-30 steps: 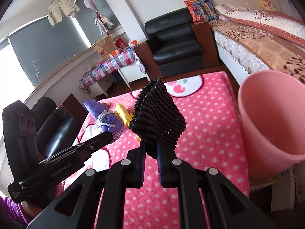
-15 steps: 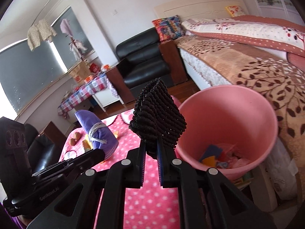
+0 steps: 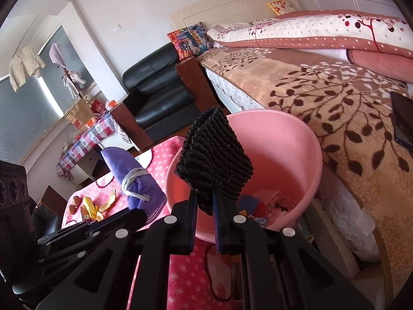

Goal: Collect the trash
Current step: 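Carry the pad and cloth bundle over the pink bucket and open both tools, then move both tools back toward the yellow wrapper and folded paper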

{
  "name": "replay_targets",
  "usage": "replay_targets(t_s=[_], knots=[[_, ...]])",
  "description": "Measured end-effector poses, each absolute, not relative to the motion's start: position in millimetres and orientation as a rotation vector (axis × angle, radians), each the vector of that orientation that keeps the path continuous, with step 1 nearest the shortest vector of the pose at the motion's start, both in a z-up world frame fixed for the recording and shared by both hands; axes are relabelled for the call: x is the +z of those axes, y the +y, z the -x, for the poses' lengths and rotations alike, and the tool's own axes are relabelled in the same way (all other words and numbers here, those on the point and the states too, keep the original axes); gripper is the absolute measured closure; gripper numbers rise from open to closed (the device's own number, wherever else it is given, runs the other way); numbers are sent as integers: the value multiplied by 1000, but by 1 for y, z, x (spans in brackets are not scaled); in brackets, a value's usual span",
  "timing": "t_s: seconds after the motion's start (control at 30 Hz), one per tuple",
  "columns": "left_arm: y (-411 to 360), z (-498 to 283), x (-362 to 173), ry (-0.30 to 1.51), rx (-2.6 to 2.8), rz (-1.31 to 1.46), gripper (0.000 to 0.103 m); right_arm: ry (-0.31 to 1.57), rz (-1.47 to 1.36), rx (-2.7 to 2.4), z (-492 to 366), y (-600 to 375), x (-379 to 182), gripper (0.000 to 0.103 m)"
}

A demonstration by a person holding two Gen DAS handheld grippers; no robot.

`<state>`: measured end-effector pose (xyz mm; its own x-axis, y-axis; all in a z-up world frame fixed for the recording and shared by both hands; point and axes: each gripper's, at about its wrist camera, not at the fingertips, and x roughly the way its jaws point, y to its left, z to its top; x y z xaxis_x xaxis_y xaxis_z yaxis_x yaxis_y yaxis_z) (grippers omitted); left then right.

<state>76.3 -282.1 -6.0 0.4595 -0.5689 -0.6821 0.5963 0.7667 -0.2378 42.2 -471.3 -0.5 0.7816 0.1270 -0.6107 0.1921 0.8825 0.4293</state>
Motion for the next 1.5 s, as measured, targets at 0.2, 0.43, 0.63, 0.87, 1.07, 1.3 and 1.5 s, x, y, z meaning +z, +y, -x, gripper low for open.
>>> replay_targets(t_s=[0.2, 0.43, 0.63, 0.87, 1.07, 1.3, 1.5], knots=[[-293, -79, -15, 847, -721, -56, 90, 689, -507, -50, -44, -473, -7, 92], [-294, -84, -19, 863, -714, -50, 90, 698, -512, -59, -46, -471, -11, 91], [-295, -83, -17, 851, -724, -64, 79, 696, -511, -73, -47, -470, -12, 87], [-287, -78, -11, 835, -728, -51, 77, 687, -499, -95, -44, -467, -8, 68], [-271, -73, -4, 820, -694, -22, 77, 671, -468, -71, -41, -454, 1, 64], [-245, -66, 3, 810, -632, -5, 77, 666, -452, -21, -40, -431, 8, 62], [-214, -61, 7, 807, -568, 38, 77, 684, -429, 32, -39, -401, 10, 62]])
